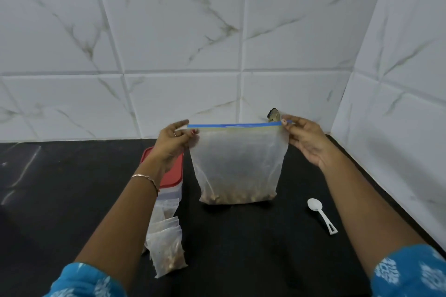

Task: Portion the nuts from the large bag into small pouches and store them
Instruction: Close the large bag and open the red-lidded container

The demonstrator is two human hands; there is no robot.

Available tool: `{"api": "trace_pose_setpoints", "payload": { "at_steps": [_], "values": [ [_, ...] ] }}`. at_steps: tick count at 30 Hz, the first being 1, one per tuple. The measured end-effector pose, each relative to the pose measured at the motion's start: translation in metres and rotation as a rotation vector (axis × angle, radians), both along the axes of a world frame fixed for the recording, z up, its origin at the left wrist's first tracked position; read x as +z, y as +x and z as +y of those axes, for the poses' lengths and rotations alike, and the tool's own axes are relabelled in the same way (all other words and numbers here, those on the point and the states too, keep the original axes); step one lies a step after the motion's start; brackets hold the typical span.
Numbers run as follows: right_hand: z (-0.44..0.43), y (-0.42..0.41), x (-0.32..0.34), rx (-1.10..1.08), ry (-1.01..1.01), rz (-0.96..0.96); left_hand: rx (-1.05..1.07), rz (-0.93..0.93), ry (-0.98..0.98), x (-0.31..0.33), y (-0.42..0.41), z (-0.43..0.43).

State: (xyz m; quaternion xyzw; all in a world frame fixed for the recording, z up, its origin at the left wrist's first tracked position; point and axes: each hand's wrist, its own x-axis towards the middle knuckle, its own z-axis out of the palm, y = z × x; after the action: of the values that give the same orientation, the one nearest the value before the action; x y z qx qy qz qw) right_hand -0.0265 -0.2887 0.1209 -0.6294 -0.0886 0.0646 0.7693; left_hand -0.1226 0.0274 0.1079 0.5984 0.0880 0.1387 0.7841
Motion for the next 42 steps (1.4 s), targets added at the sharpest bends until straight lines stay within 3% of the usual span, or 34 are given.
{"api": "trace_pose_setpoints", "payload": {
  "at_steps": [4,14,20,29,34,37,42],
  "values": [
    [0.003,-0.004,-0.025,-0.010,-0.018,0.062,-0.090,0.118,0.031,-0.025,-0.003,-0.010],
    [0.005,0.019,-0.035,0.018,-0.283,-0.008,-0.011,0.066,0.057,-0.028,0.031,-0.016],
    [0.037,0.037,-0.018,-0.096,-0.180,-0.026,0.238,0.035,0.130,-0.022,0.047,-0.026],
    [0.036,0.024,-0.015,-0.179,-0.154,-0.125,0.255,-0.057,0.231,-0.015,0.037,-0.025],
    [0.019,-0.009,-0.072,-0.189,-0.375,-0.078,0.322,0.042,0.322,-0.075,0.013,-0.036],
    [0.009,-0.030,-0.101,-0.213,-0.405,-0.017,0.363,0.142,0.359,-0.103,-0.007,-0.053],
    [-0.010,-0.057,-0.148,-0.227,-0.574,0.042,0.335,0.369,0.609,-0.137,-0.034,-0.063]
  ]
}}
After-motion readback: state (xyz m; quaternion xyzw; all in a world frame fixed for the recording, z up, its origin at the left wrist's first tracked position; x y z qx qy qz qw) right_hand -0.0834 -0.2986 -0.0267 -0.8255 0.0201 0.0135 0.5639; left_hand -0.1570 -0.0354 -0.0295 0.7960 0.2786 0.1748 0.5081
